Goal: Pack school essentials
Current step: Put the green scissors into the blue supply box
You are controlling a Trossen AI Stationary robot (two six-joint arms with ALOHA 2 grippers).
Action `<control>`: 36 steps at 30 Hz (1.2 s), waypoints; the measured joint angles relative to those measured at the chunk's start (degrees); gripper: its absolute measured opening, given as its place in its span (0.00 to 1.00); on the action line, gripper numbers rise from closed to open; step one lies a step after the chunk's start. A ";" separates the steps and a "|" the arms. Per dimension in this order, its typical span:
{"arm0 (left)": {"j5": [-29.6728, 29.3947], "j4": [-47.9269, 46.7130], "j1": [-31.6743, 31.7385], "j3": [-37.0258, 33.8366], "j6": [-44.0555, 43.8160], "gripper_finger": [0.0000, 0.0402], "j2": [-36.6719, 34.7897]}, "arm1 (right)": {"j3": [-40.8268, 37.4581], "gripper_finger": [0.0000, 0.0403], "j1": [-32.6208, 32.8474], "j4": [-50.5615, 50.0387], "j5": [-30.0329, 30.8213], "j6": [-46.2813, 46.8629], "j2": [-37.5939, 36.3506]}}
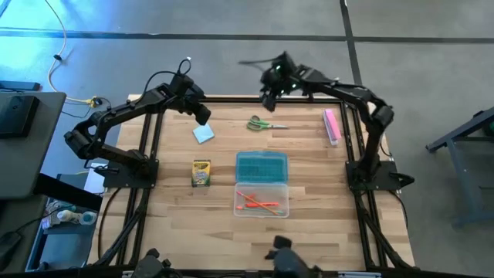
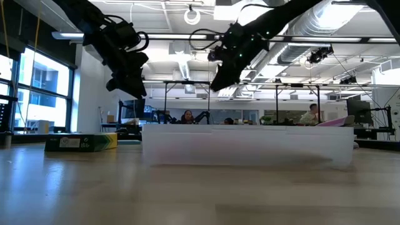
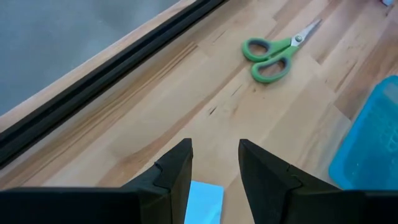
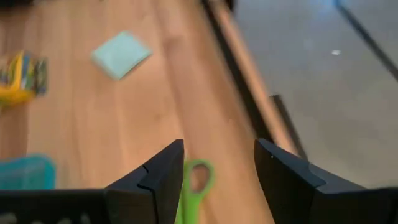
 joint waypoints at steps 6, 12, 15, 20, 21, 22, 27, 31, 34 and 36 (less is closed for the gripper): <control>0.00 0.17 -0.02 0.00 0.00 0.30 0.02 | -0.11 0.46 4.32 -0.18 0.80 -3.84 4.74; 0.00 0.17 -0.02 0.00 0.01 0.30 0.02 | -0.14 0.46 6.56 -0.19 4.15 -4.69 8.70; 0.00 0.17 -0.02 0.00 0.02 0.30 0.02 | -0.14 0.46 6.63 -0.12 4.21 -4.21 10.05; 0.02 0.17 -0.02 0.00 0.02 0.30 0.02 | -0.16 0.46 6.61 -0.57 4.19 -2.38 12.30; 0.02 0.17 -0.02 0.00 0.02 0.30 0.02 | -0.16 0.46 6.57 -0.57 4.19 -2.20 12.56; 0.02 0.17 -0.02 0.00 0.02 0.30 0.02 | -0.16 0.46 6.57 -0.45 4.18 -2.17 12.92; 0.02 0.17 -0.02 0.00 0.02 0.30 0.02 | -0.19 0.46 6.57 -0.33 4.47 -1.58 15.28; 0.04 0.20 -0.02 0.00 0.02 0.30 0.02 | -0.19 0.46 6.57 -0.38 5.34 -1.43 17.09; 0.04 0.20 -0.02 0.00 0.00 0.30 0.02 | -0.19 0.46 6.57 -0.28 7.05 -1.21 17.96; 0.04 0.20 -0.02 0.00 0.00 0.30 0.02 | -0.16 0.46 6.57 -0.29 8.30 -1.24 18.58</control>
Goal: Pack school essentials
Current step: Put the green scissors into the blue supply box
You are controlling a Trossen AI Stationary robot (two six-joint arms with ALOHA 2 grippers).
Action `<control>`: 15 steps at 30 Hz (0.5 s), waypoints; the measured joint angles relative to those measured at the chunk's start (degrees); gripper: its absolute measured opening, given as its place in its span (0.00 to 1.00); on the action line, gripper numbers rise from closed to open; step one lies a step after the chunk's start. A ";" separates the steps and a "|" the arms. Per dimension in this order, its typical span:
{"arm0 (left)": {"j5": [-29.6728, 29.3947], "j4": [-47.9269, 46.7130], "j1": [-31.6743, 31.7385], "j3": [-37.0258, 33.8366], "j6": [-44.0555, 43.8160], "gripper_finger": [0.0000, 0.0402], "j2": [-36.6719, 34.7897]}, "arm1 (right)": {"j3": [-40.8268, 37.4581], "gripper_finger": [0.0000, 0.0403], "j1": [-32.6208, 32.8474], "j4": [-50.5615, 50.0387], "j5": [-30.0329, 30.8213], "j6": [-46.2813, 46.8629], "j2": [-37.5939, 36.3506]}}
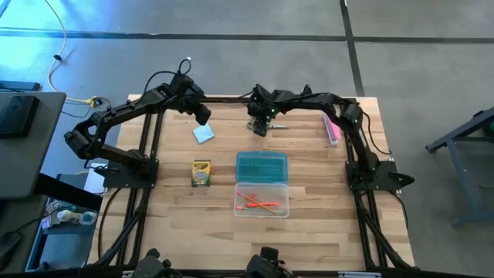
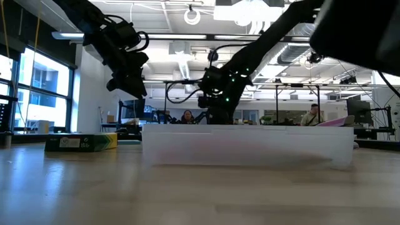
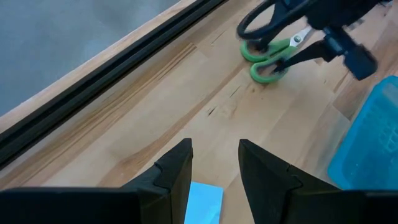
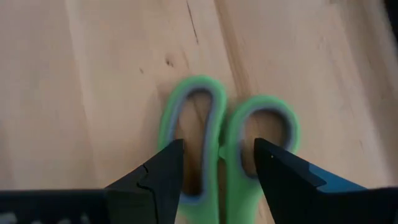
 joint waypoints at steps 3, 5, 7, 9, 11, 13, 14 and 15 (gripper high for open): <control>-0.02 0.00 0.00 0.00 0.00 0.30 0.00 | 0.05 0.46 0.00 -0.52 0.58 0.17 0.27; 0.00 0.02 0.00 0.00 0.02 0.30 0.00 | 0.08 0.46 0.02 -1.34 1.36 0.79 0.27; 0.00 0.02 0.00 0.02 0.02 0.30 0.00 | 0.14 0.46 0.09 -1.90 2.35 1.28 0.27; -0.01 0.02 0.00 0.02 0.02 0.30 0.00 | 0.18 0.44 0.10 -2.52 2.96 1.65 0.27; -0.01 0.02 0.00 0.02 0.02 0.30 0.00 | 0.24 0.40 0.09 -3.39 3.63 2.65 0.25; -0.01 0.02 0.00 0.01 0.02 0.30 0.00 | 0.24 0.33 0.14 -4.06 4.03 2.82 0.22; -0.02 0.02 0.00 0.02 0.02 0.30 0.00 | 0.24 0.29 0.32 -4.32 4.31 2.97 0.22; -0.02 0.02 0.00 0.02 0.02 0.30 0.00 | 0.22 0.25 0.53 -4.48 4.66 3.20 0.21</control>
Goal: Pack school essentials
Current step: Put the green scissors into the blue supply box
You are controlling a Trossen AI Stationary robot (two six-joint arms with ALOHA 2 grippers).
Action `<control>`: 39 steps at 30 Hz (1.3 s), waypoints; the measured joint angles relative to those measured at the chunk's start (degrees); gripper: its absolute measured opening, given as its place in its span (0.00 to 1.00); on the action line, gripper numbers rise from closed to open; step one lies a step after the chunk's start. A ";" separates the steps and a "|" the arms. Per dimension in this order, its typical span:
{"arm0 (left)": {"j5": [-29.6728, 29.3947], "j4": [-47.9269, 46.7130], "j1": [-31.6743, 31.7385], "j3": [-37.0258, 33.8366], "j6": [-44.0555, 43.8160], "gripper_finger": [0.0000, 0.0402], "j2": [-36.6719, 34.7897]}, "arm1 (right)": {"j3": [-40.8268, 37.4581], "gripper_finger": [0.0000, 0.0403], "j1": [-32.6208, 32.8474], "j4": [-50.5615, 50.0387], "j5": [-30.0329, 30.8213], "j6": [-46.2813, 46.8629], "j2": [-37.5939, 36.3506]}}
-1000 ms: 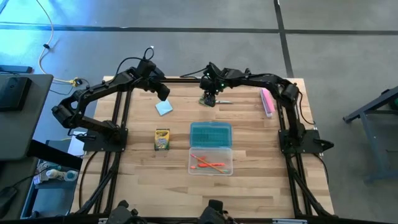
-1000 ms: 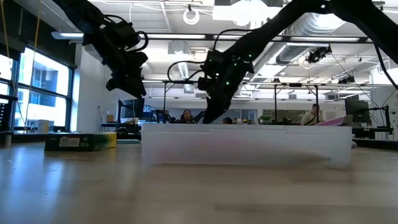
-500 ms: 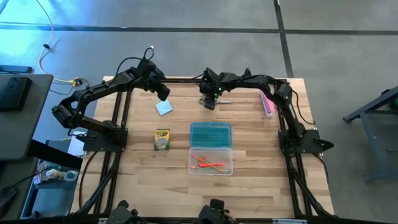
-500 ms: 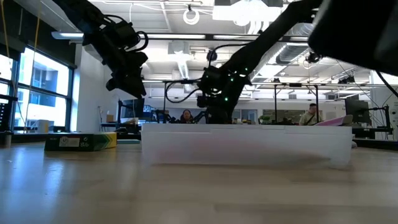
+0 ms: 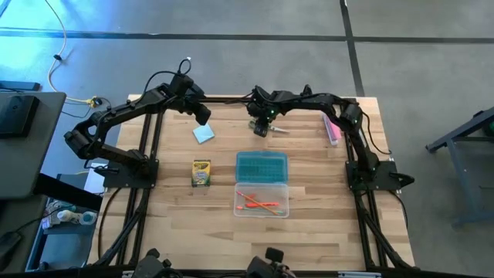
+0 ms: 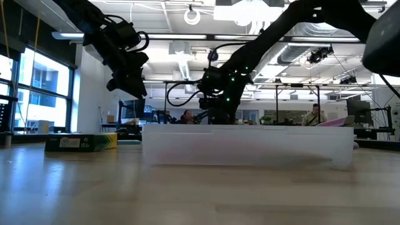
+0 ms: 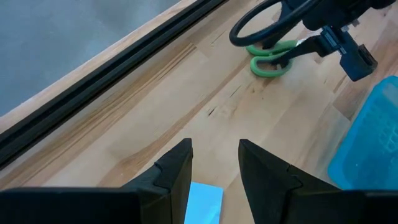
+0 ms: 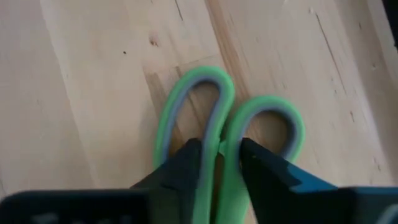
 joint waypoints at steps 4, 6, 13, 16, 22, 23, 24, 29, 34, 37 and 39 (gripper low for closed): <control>-0.11 0.00 0.00 0.00 0.00 0.30 0.00 | -0.03 0.11 0.27 -0.40 0.73 1.16 -0.10; -0.50 0.00 0.00 0.00 0.00 0.30 0.00 | -0.03 0.11 0.54 -0.44 1.56 1.31 -0.10; -1.84 -0.02 -0.02 0.00 0.00 0.30 0.00 | -0.09 0.11 0.22 -0.45 -0.35 1.31 -0.03; -1.90 -0.13 -0.02 0.00 0.00 0.30 0.00 | -0.09 0.11 -0.01 -0.85 -1.35 1.22 -0.01; -1.95 -0.31 -0.02 0.00 0.00 0.30 0.00 | 0.90 0.11 -0.25 -2.89 -2.25 0.83 -0.25; -1.95 -0.31 0.00 0.00 0.00 0.30 0.00 | 1.37 0.11 -0.33 -3.55 -2.42 0.64 -0.24; -1.95 -0.31 -0.02 0.00 0.00 0.30 0.00 | 1.89 0.11 -0.34 -4.12 -2.48 0.51 -0.17; -2.65 -0.31 -0.02 0.00 0.00 0.30 0.00 | 2.97 0.10 -1.22 -4.83 -2.67 0.47 -0.03; -2.82 -0.29 -0.02 0.00 0.02 0.30 0.00 | 3.36 0.06 -2.24 -6.15 -2.29 0.26 -0.38; -2.84 -0.28 -0.02 0.00 0.44 0.30 0.00 | 3.39 0.07 -2.26 -8.81 -1.25 -0.70 -0.38; -2.82 -0.26 -0.02 0.00 0.46 0.30 0.00 | 3.45 0.08 -2.26 -9.19 -1.23 -0.91 -0.38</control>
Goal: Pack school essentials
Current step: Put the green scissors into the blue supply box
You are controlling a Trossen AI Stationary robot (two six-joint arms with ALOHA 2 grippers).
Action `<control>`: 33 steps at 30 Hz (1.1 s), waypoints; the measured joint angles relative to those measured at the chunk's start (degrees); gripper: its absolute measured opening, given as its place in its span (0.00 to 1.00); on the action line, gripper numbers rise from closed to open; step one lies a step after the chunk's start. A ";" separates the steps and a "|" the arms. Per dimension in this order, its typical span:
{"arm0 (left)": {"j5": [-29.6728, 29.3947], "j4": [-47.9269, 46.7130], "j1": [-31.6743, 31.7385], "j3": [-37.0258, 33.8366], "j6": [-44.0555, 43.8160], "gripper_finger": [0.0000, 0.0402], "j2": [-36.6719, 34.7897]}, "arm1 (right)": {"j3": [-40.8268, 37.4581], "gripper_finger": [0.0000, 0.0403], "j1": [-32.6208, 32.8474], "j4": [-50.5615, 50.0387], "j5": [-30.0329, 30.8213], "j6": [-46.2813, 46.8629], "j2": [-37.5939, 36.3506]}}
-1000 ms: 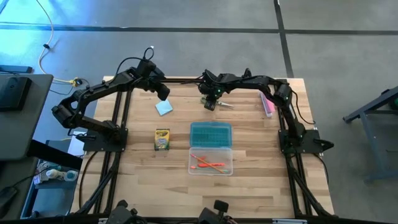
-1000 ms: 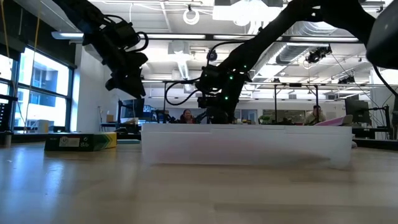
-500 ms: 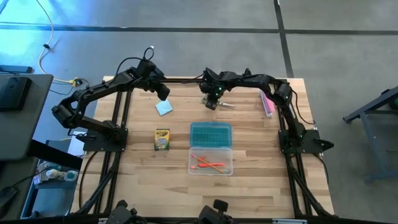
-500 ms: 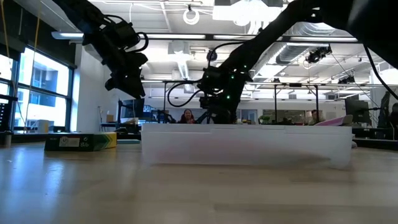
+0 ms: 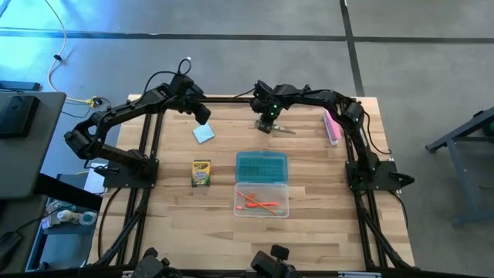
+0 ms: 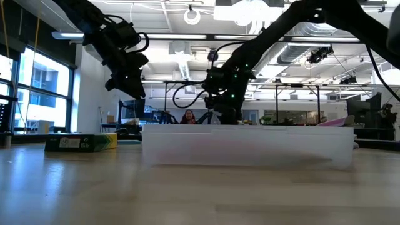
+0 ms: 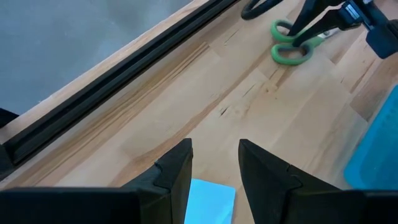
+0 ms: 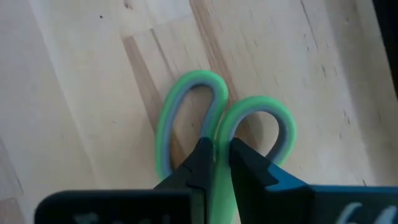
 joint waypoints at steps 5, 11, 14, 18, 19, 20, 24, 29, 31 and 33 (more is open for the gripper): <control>0.00 0.07 0.00 0.00 0.02 0.30 0.00 | 0.00 0.06 0.00 -0.34 -0.12 0.64 0.00; 0.00 0.08 0.00 0.00 0.59 0.30 0.00 | 0.00 0.01 0.00 -0.58 -0.48 1.86 -0.04; 0.00 0.08 0.00 0.00 0.61 0.30 0.00 | -0.02 0.01 0.00 -0.60 -0.57 2.07 -0.04; 0.00 0.08 0.00 0.00 0.63 0.30 0.00 | -0.02 0.01 -0.13 -0.84 -1.41 2.26 -0.04; 0.00 0.09 0.00 0.00 0.63 0.30 0.00 | -0.02 0.01 -0.11 -0.90 -1.40 2.28 -0.04; 0.00 0.09 0.00 0.00 0.63 0.30 0.00 | -0.02 0.01 -0.11 -0.93 -1.42 2.27 -0.04; 0.00 0.07 0.00 0.00 1.07 0.30 0.00 | -0.04 0.00 -0.35 -1.24 -2.55 2.97 -0.05; 0.00 0.00 0.00 0.00 1.07 0.30 0.00 | -0.31 0.01 -0.32 -2.43 -3.56 3.53 -1.22; 0.02 0.00 0.00 0.00 1.05 0.30 0.00 | -0.37 0.01 -0.40 -2.90 -3.42 3.59 -2.06; 0.02 0.00 0.00 0.00 1.05 0.30 0.00 | -0.37 0.01 -0.64 -2.58 -3.75 3.81 -2.67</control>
